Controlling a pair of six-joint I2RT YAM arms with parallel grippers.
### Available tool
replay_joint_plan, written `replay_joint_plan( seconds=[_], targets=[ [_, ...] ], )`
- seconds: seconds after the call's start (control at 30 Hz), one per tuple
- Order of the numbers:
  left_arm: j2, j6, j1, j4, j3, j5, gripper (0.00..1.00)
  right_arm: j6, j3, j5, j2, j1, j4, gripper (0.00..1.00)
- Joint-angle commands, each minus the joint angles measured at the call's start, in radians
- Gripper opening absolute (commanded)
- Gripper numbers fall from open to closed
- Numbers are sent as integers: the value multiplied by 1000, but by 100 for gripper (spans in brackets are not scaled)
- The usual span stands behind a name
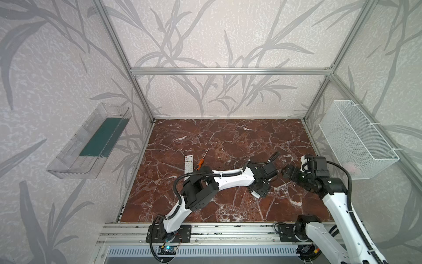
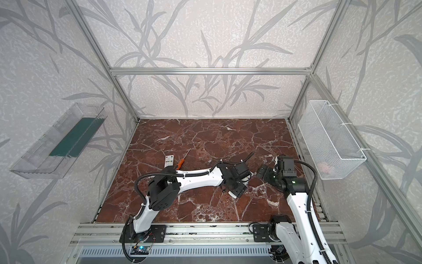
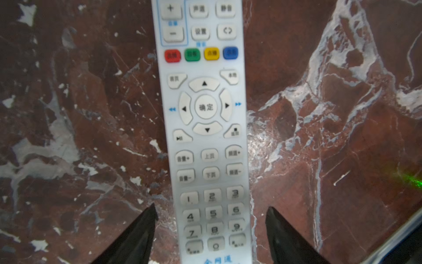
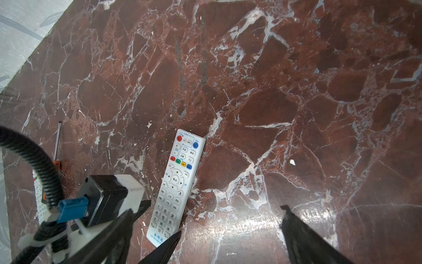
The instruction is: Unload the batteries from the remote control
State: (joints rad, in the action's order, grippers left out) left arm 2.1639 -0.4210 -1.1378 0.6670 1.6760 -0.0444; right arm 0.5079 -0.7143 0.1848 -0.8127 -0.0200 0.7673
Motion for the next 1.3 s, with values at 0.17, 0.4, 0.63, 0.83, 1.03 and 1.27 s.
replay_joint_plan(
  seconds=[0.17,0.4,0.63,0.83,1.03,1.27],
  targets=[
    [35,-20,-4,2,-28,48,71,5,11,29,15,-1,-19,100],
    [45,-33,-4,-7,-48,35,67,9,14,36,17,-3,-21,100],
    [38,-35,-2,-18,-75,28,46,12,22,67,15,-1,-33,100],
    [-35,-23,20,-33,-137,33,35,18,14,106,12,-2,-46,100],
    [-229,-22,125,-121,-306,-68,35,50,16,238,10,0,-100,99],
    [-537,-81,310,-504,-624,-411,35,116,79,471,3,103,-360,99]
  ],
)
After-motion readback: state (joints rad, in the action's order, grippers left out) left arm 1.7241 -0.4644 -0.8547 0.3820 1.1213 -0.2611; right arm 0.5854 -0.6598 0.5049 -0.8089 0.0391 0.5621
